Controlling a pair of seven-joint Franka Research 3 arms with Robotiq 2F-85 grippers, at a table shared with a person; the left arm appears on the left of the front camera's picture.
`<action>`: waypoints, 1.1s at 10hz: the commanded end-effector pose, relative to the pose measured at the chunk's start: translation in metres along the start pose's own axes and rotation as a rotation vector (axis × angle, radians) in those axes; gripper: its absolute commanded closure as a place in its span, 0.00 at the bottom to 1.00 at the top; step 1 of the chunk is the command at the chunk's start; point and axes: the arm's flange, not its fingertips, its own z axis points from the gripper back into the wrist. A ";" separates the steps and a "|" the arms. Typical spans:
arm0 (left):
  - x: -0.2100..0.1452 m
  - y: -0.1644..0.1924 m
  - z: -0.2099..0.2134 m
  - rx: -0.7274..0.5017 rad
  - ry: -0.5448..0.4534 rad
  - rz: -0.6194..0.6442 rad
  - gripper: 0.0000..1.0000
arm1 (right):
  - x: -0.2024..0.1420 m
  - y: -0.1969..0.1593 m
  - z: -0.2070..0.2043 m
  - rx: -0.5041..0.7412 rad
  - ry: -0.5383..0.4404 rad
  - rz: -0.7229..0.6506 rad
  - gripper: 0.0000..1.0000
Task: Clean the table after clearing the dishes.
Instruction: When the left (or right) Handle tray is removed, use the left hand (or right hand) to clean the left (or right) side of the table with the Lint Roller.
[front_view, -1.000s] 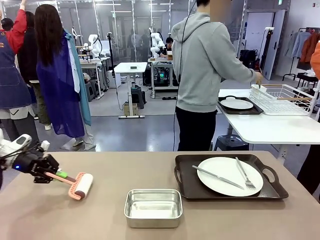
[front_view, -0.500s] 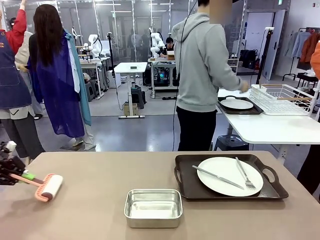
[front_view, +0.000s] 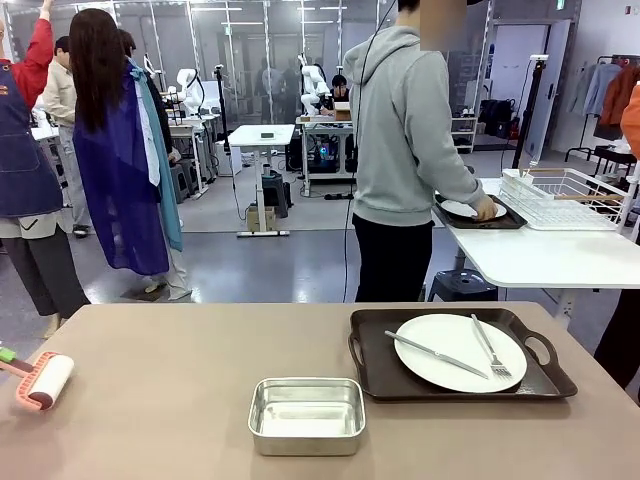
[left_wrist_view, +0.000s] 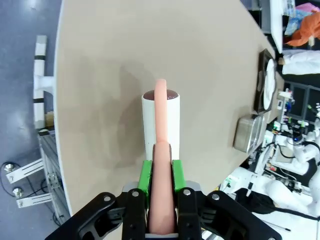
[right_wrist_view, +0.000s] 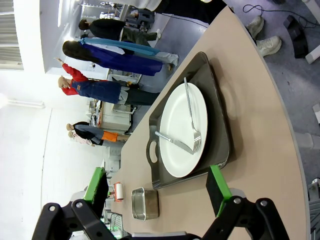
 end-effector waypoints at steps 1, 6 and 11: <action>-0.037 -0.051 0.019 0.020 -0.056 -0.016 0.80 | -0.002 0.001 0.001 0.012 -0.004 -0.001 0.00; -0.047 -0.076 0.040 0.015 -0.073 -0.022 0.80 | -0.002 0.001 0.001 0.012 -0.004 -0.001 0.00; -0.047 -0.076 0.040 0.015 -0.073 -0.022 0.80 | -0.002 0.001 0.001 0.012 -0.004 -0.001 0.00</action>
